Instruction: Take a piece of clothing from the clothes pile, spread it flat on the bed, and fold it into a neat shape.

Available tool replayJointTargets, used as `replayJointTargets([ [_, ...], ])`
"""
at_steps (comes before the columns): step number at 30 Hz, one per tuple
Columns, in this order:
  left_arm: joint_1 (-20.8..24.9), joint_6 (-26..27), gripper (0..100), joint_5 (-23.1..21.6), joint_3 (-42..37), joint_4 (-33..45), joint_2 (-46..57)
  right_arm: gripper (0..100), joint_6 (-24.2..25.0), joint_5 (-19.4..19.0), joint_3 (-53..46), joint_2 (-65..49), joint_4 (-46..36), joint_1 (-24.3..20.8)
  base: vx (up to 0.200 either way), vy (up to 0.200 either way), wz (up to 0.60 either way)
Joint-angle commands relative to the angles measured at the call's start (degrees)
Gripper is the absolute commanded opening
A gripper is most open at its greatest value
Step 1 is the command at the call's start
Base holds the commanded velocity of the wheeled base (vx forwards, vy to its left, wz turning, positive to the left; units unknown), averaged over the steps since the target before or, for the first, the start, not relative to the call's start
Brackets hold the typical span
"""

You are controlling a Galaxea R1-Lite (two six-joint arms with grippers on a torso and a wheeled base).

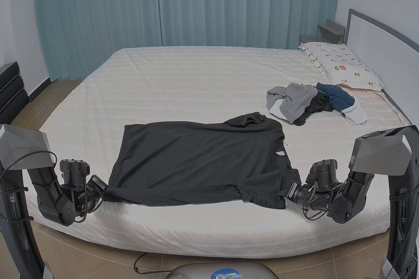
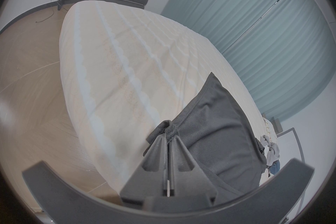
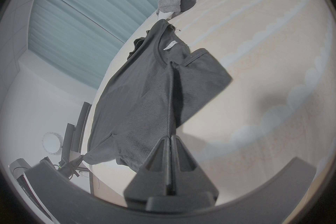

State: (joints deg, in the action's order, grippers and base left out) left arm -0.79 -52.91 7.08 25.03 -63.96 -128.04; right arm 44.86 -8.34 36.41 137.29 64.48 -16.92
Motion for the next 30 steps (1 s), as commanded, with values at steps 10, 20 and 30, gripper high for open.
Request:
replayJointTargets([
  [10,-2.46,4.74,0,0.12,-0.86,-0.11,0.86,0,-0.3,-0.45,-16.81,-12.05,0.74,2.15,0.0,0.0,0.0],
  [20,-3.51,10.37,0,0.65,-3.76,-0.11,2.27,0,-1.36,-0.27,-25.78,-16.79,0.65,0.31,0.0,0.0,0.0],
  [30,-3.51,16.61,0,1.09,-7.36,-0.11,2.18,0,-1.18,-0.36,-29.47,-16.27,0.74,-3.65,0.0,0.0,0.0],
])
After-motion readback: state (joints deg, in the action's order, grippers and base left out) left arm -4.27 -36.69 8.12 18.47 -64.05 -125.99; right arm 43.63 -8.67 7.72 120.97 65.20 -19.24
